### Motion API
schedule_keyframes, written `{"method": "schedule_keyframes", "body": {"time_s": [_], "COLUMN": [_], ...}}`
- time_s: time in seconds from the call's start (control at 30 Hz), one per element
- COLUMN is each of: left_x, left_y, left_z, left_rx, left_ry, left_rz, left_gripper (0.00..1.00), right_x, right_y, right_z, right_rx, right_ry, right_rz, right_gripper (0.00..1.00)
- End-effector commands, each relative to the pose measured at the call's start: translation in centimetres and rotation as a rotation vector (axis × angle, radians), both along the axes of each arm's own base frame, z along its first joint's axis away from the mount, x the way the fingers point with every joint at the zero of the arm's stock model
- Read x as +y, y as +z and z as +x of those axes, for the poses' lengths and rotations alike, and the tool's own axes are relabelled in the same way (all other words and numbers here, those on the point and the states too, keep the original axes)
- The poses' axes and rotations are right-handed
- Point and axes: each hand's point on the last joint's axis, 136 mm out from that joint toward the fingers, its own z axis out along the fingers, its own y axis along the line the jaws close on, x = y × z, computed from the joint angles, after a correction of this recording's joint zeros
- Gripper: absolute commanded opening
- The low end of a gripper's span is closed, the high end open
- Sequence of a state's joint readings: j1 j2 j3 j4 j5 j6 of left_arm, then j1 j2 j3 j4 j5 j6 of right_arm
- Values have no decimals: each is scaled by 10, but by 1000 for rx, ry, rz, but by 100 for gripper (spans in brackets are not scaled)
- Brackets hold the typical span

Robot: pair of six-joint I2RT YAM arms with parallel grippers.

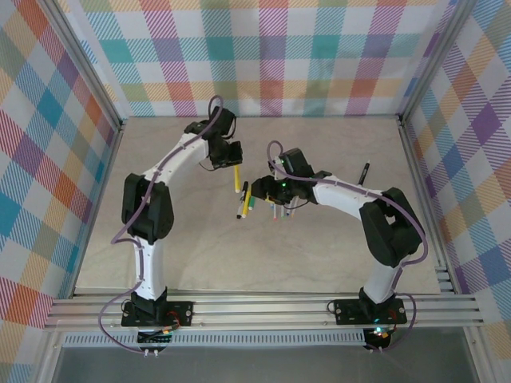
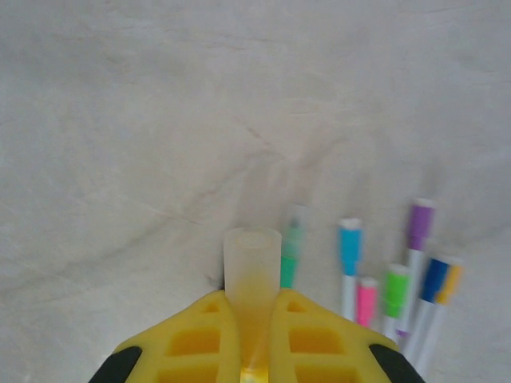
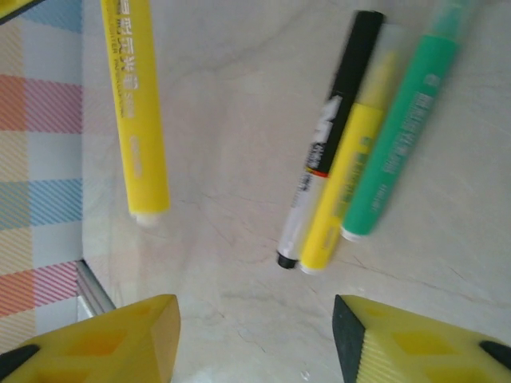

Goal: Open the pen caps

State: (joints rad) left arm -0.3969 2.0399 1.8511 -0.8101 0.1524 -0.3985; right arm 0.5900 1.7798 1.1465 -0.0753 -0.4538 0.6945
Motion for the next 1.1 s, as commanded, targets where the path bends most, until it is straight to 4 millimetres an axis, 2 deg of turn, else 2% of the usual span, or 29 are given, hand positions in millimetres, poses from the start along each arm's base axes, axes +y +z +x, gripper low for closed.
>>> {"method": "schedule_keyframes", "body": {"time_s": [0.0, 0.2, 0.4, 0.63, 0.67, 0.73, 0.77, 0.8, 1.03, 1.07], "left_x": [-13, -19, -30, -36, -36, -37, -36, -36, -34, -33], "left_y": [23, 32, 30, 35, 35, 34, 33, 33, 19, 16], "left_z": [-14, -22, -27, -28, -28, -28, -29, -29, -33, -33], "left_rx": [17, 8, 23, 18, 19, 22, 23, 25, 47, 53], "left_ry": [-6, -5, -14, -20, -21, -22, -22, -22, -11, -9], "left_rz": [-98, -129, -167, -191, -193, -194, -192, -193, -181, -178], "left_gripper": [0, 0, 0, 0, 0, 0, 0, 0, 0, 7], "right_x": [23, 32, 41, 52, 53, 52, 52, 51, 49, 49], "right_y": [37, 48, 53, 44, 43, 42, 41, 41, 40, 41], "right_z": [9, 13, 17, 23, 24, 25, 25, 25, 17, 15], "right_rx": [-75, -97, -99, -66, -57, -56, -55, -54, -52, -54], "right_ry": [34, 51, 60, 72, 71, 61, 61, 57, 69, 75], "right_rz": [146, 210, 242, 239, 239, 234, 229, 224, 242, 250], "right_gripper": [56, 56, 56, 51, 45, 22, 6, 0, 0, 0]}}
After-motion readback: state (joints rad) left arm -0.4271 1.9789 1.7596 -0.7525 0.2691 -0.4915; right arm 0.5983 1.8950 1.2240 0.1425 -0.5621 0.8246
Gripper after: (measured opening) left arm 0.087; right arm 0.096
